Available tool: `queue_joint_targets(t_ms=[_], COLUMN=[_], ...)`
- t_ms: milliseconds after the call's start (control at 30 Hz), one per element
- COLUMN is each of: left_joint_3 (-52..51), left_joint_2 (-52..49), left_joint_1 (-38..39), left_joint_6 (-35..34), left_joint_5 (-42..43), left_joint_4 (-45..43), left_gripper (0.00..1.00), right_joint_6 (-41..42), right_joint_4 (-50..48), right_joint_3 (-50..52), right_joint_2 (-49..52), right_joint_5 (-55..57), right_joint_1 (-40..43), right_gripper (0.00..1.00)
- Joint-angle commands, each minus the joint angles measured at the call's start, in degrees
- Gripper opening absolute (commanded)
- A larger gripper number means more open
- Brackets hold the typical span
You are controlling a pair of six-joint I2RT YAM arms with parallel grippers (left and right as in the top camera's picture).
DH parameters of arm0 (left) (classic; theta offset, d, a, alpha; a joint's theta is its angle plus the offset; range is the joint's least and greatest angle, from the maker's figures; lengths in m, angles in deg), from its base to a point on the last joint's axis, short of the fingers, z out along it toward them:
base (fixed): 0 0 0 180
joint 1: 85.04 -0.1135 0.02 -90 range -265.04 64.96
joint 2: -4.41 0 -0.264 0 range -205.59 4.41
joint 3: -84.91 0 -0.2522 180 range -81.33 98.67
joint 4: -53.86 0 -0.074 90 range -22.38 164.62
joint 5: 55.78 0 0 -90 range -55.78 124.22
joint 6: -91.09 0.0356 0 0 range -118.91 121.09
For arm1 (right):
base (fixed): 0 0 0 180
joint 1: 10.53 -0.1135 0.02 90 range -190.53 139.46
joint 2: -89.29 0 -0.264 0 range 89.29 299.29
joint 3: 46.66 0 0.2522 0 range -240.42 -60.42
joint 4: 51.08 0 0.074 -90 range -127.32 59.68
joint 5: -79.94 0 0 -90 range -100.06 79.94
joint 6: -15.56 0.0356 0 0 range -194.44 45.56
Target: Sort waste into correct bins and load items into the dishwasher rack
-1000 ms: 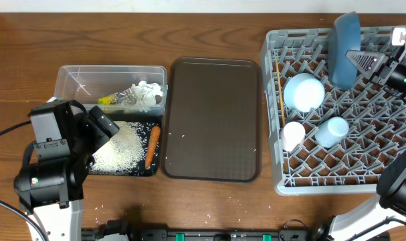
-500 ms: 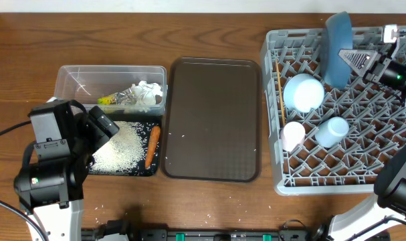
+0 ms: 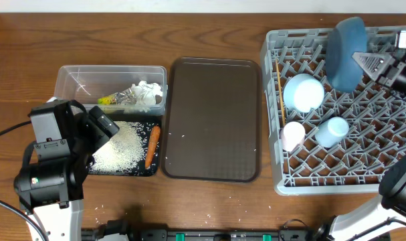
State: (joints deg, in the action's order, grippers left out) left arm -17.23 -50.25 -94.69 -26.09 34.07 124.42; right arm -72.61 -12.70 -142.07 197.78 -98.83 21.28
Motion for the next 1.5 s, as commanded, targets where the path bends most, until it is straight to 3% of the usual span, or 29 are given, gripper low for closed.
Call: queue_joint_targets(t_ms=[0,333,400,500,567,733,900,1100,1333,1467], left_joint_3=[0.3,0.3,0.3,0.3,0.3,0.3,0.3,0.2,0.2,0.3], left_joint_2=[0.0,0.0,0.0,0.0,0.0,0.0,0.0,0.0,0.0,0.0], left_joint_1=[-0.3,-0.3,-0.3,-0.3,-0.3,-0.3,-0.3,-0.3,-0.3,-0.3], left_joint_6=[-0.1,-0.1,-0.1,-0.1,-0.1,-0.1,-0.1,-0.1,-0.1,-0.1], left_joint_5=[-0.1,-0.1,-0.1,-0.1,-0.1,-0.1,-0.1,-0.1,-0.1,-0.1], left_joint_4=[0.2,0.2,0.2,0.2,0.2,0.2,0.2,0.2,0.2,0.2], left_gripper=[0.99,1.0,0.99,0.99,0.99,0.99,0.99,0.99,0.99,1.0], right_joint_6=[1.5,4.2,4.2,4.2,4.9,11.8,20.8,21.4,18.9,16.9], right_joint_4=[1.7,3.3,3.3,3.3,3.0,0.6,-5.5,-7.1,-7.3,-7.1], right_joint_3=[-0.1,-0.1,-0.1,-0.1,-0.1,-0.1,-0.1,-0.1,-0.1,-0.1], right_joint_2=[0.8,0.8,0.8,0.8,0.8,0.8,0.8,0.8,0.8,0.0], right_joint_5=[-0.6,-0.4,1.1,2.0,3.2,6.9,4.2,2.1,2.2,10.7], right_joint_1=[3.0,12.5,14.8,18.1,20.4,25.3,27.3,23.0,11.5,3.5], right_gripper=[0.01,0.03,0.19,0.33,0.35,0.6,0.59,0.54,0.51,0.51])
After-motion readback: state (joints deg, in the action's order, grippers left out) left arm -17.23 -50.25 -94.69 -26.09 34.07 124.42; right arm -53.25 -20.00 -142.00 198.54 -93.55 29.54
